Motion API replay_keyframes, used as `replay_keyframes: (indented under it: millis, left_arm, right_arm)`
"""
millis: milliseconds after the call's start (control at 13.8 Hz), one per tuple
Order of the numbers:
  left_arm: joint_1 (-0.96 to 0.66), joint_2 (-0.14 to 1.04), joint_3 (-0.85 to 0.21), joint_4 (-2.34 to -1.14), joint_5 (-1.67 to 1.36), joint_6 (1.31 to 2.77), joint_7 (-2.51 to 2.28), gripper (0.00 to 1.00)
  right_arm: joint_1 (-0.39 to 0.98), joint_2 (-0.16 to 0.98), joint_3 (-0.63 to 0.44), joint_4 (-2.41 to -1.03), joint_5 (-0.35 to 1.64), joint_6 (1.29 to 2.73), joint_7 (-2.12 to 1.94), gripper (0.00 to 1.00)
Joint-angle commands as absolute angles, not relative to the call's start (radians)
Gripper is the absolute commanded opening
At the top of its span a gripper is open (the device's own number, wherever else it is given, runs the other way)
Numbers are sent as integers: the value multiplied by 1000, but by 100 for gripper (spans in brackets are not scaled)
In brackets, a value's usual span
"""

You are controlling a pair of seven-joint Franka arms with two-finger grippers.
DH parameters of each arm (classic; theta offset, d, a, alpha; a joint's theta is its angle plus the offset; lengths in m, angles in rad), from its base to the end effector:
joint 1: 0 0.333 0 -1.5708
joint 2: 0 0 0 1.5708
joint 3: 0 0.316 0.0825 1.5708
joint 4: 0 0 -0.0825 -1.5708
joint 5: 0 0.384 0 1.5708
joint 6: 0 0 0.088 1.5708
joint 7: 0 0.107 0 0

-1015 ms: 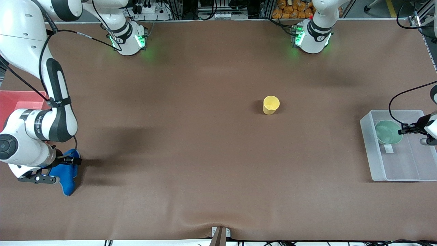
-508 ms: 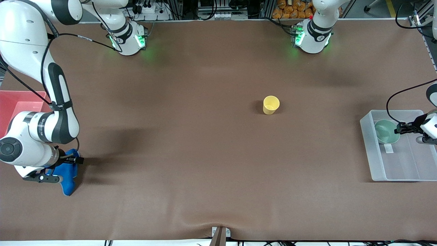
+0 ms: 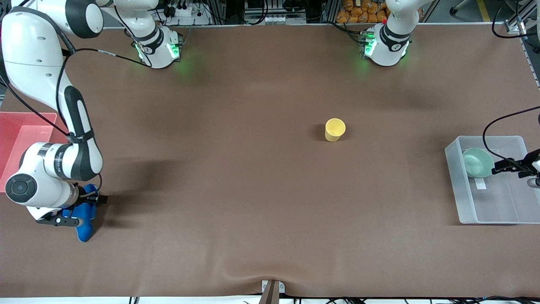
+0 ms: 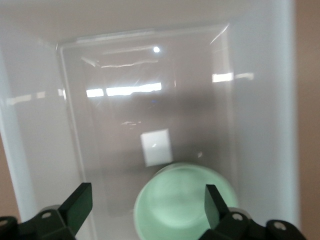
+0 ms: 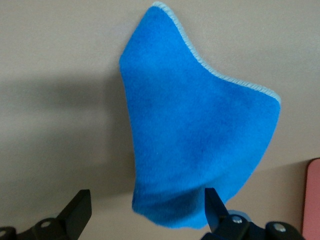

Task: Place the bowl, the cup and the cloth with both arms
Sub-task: 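Move the left gripper to the yellow cup while the right gripper lifts the cloth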

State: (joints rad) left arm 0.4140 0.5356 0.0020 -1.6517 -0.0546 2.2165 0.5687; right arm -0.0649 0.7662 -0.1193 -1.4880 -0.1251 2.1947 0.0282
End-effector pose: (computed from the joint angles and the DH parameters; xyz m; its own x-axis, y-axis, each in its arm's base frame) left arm 0.6268 0.2748 0.3036 0.9917 -0.1198 0.0474 -0.1210 -0.9924 0.0213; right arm 0.7003 -0.1208 0.2165 0.9921 -0.1105 -0.0602 -0.0981 -0.9787 0.1803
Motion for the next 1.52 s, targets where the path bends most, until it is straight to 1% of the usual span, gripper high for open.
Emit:
replay_keyframes:
  millis: [0, 73, 145, 218, 290, 363, 435, 653, 798, 1160, 1305, 1450]
  left_arm:
    - [358, 496, -5, -1637, -35, 2171, 454, 100]
    - [347, 479, -9, -1637, -35, 2145, 428, 100]
    - [331, 465, -21, -1637, -35, 2113, 384, 100]
    - [322, 442, -32, -1644, -35, 2074, 321, 100]
    - [321, 422, -61, -1654, -35, 2031, 266, 100]
    - [321, 405, -96, -1661, -35, 2007, 227, 100]
    - [321, 381, -125, -1686, -35, 2000, 185, 100]
    - [321, 244, -230, -1852, -29, 2017, 17, 100]
    - [321, 169, -296, -1932, -29, 2019, -49, 100]
    - [324, 52, -492, -2066, -31, 2019, -263, 100]
    - [324, 61, -558, -2082, -31, 2029, -328, 100]
    - [321, 67, -618, -2138, -31, 2122, -397, 100]
  right_arm:
    - [-77, 781, -112, -1480, -115, 2210, 26, 100]
    - [-77, 781, -112, -1480, -115, 2210, 26, 100]
    - [-77, 782, -112, -1480, -117, 2212, 26, 95]
    - [-77, 784, -112, -1479, -121, 2212, 26, 64]
    - [-77, 784, -112, -1479, -121, 2212, 26, 26]
    - [-77, 784, -112, -1479, -121, 2212, 26, 0]
    - [-77, 784, -112, -1479, -121, 2212, 26, 0]
    - [-77, 782, -112, -1477, -121, 2212, 26, 0]
    - [-77, 782, -112, -1477, -121, 2212, 26, 0]
    - [-63, 772, -112, -1477, -120, 2198, 38, 0]
    - [-52, 747, -110, -1477, -120, 2169, 31, 0]
    - [-29, 717, -109, -1477, -118, 2139, 28, 0]
